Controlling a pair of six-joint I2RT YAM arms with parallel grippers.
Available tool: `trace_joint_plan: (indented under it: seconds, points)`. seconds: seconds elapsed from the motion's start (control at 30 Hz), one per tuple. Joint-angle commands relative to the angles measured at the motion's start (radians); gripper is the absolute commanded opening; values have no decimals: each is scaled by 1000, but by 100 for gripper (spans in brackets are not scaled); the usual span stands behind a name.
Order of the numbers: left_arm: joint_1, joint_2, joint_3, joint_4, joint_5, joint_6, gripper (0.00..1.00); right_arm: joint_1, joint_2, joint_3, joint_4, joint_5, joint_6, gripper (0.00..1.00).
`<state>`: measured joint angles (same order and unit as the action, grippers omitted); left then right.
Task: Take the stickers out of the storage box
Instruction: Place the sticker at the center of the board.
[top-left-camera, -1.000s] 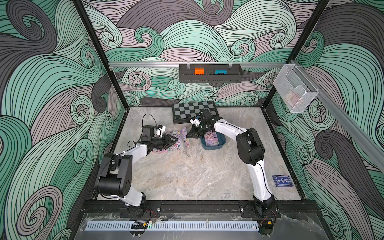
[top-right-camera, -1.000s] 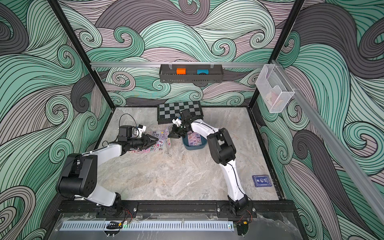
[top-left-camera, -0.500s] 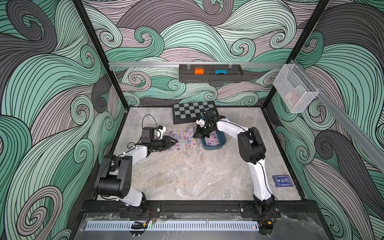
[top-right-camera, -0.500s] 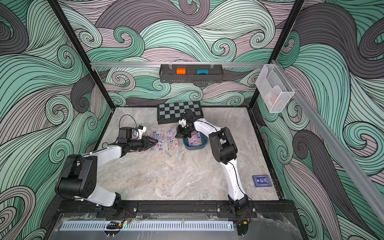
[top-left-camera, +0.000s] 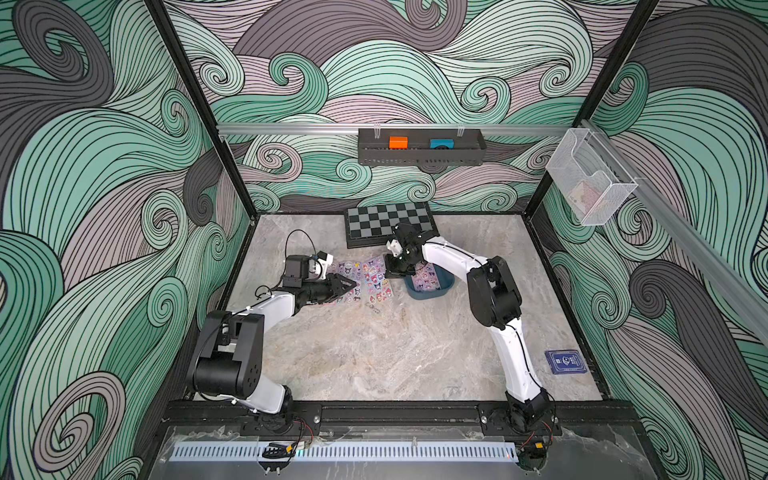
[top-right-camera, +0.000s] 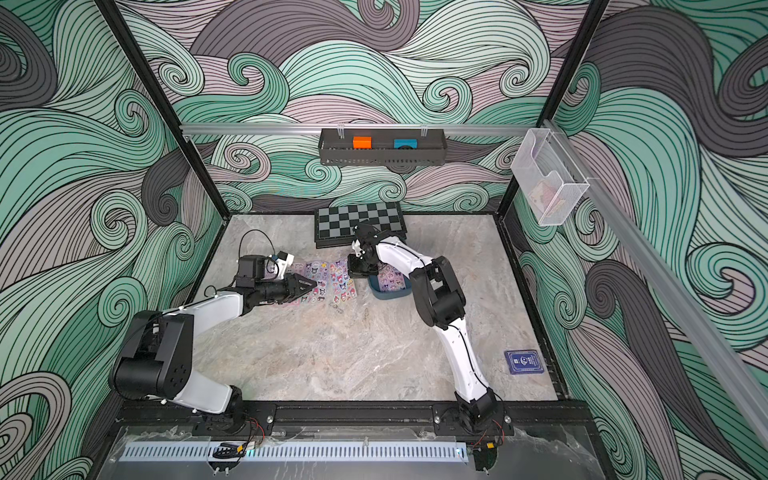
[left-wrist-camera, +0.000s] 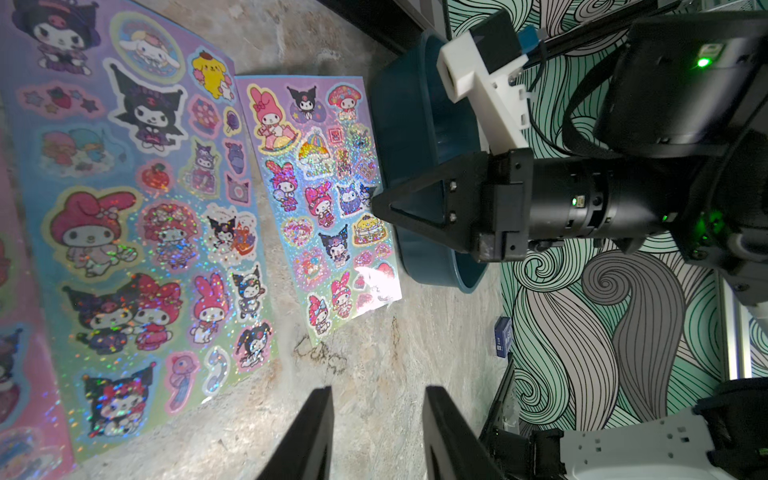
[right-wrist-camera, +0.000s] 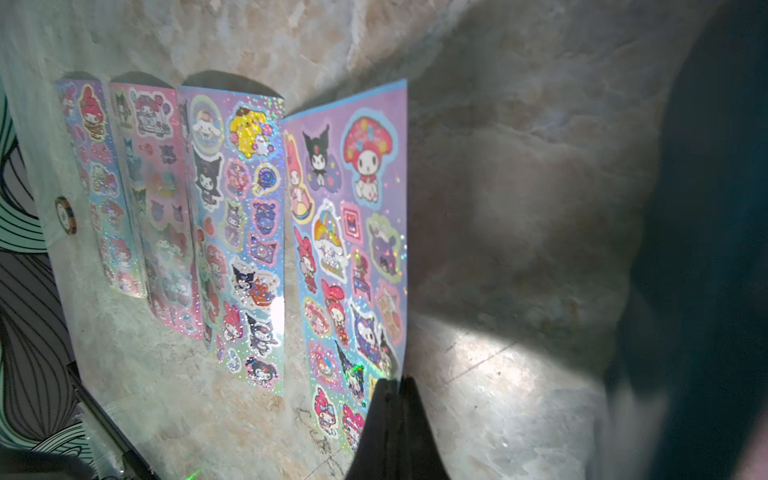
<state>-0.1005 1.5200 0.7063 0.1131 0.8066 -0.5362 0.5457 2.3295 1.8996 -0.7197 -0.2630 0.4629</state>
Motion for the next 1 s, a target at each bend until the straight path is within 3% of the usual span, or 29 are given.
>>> trace_joint_plan:
  seconds: [0.0,0.97]
  points:
    - [-7,-21,2,-14,-10,29,40,-2,21,8,-27,68,-7,0]
    - [-21,-8,5,-13,-17,54,40,32,64,33,4,145,55,0]
